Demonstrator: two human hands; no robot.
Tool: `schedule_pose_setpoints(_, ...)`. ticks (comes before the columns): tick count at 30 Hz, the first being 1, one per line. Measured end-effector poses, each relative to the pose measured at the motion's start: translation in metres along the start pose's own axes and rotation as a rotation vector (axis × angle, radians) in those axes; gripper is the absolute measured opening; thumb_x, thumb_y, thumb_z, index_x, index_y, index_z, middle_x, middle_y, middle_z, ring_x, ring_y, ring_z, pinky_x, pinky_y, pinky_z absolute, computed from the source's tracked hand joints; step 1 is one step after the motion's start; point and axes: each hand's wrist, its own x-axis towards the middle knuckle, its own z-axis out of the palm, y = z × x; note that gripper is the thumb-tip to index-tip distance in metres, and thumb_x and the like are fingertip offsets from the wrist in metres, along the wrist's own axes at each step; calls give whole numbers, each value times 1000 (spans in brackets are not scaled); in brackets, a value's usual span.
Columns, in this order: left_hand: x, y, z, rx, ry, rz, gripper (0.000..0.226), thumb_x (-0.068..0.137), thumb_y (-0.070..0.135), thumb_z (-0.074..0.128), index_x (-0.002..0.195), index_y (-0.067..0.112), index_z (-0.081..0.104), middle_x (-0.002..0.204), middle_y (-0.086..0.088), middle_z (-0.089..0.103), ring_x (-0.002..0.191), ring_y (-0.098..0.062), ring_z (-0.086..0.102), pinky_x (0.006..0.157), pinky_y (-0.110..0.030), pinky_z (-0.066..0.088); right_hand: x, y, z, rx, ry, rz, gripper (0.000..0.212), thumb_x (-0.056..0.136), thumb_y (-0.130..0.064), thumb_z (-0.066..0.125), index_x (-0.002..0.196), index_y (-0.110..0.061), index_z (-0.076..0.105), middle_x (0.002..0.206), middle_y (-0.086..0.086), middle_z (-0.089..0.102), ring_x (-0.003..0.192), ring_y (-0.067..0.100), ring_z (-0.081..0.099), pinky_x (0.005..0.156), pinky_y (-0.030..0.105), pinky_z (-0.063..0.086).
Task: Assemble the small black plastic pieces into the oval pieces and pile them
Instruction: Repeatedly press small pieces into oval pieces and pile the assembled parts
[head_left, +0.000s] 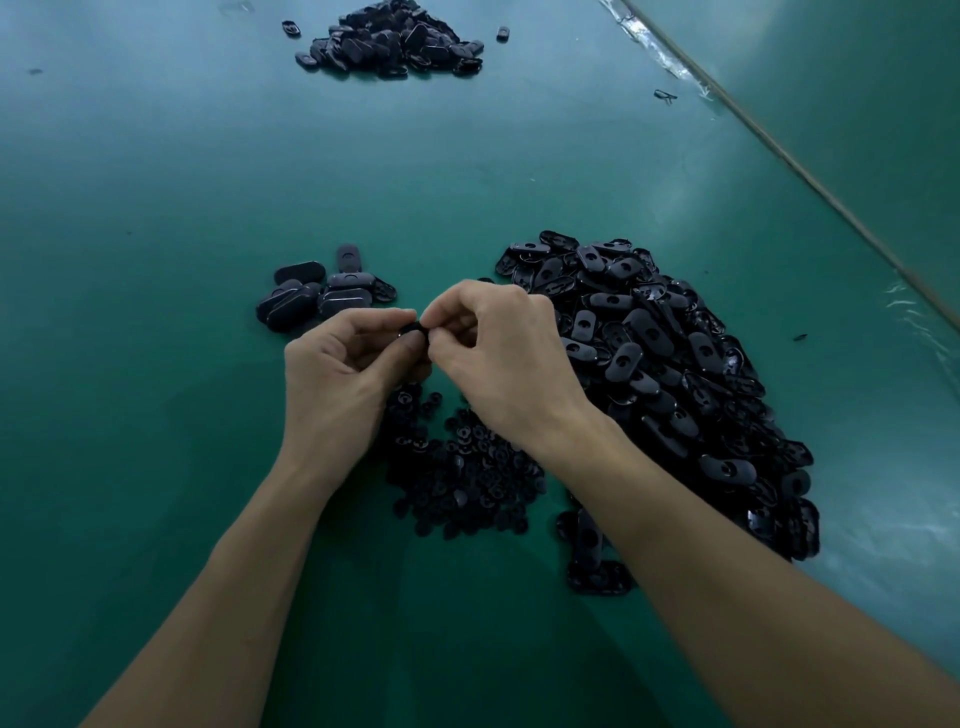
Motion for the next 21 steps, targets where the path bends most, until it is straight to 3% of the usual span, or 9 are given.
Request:
schedule_pose_setpoints(4,-1,1,1,-29,2,-26,14,87,1,71,96,11,72,86,-4,78,80,-19,75,77,-31,62,2,1,-4,23,-63,5,15,93,-6,64,100,-12,76,87,-2,74,78,3,69,76,14,56)
schedule_pose_setpoints(8,-2,2,1,-16,-21,-7,16,89,-2,69,97,11,72,87,-1,78,82,-17,76,74,-25,60,2,2,-4,4,-60,14,17,95,-5,63,102,-14,76,87,-4,72,77,3,66,74,13,54)
schedule_pose_setpoints(15,-2,3,1,17,-6,6,16,90,2,70,101,14,74,91,-2,79,86,-22,76,78,-28,61,-1,1,3,-33,31,26,16,95,-9,63,103,-16,75,93,0,74,85,11,70,81,30,59)
schedule_pose_setpoints(21,-1,1,3,82,12,0,16,90,3,71,98,17,74,88,-1,78,79,-18,76,73,-24,60,-5,1,8,3,23,65,17,97,-7,57,101,-15,71,92,-1,71,83,8,65,74,15,52)
